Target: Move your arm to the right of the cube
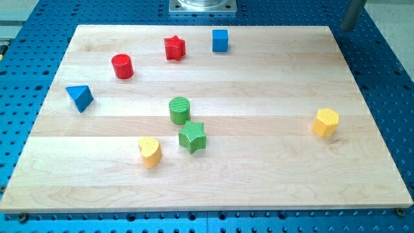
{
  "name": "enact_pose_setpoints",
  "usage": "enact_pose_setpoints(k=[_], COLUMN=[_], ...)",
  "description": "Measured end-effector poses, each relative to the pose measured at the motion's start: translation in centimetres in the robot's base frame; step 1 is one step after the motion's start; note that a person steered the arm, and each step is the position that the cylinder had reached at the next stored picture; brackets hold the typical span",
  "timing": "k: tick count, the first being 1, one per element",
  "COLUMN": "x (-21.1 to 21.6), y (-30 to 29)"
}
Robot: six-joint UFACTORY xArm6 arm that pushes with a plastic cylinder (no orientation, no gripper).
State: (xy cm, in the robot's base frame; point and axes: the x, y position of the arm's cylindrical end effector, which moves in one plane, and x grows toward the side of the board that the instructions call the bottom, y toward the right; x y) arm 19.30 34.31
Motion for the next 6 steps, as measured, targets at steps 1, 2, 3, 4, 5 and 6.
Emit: enact_pose_setpoints(k=[1, 2, 3, 4, 5, 6], x=[2.0, 3.6, 6.1, 2.4, 0.0, -0.1], y=[0.2, -2.4, -5.6, -12.6, -15.9, -21.7])
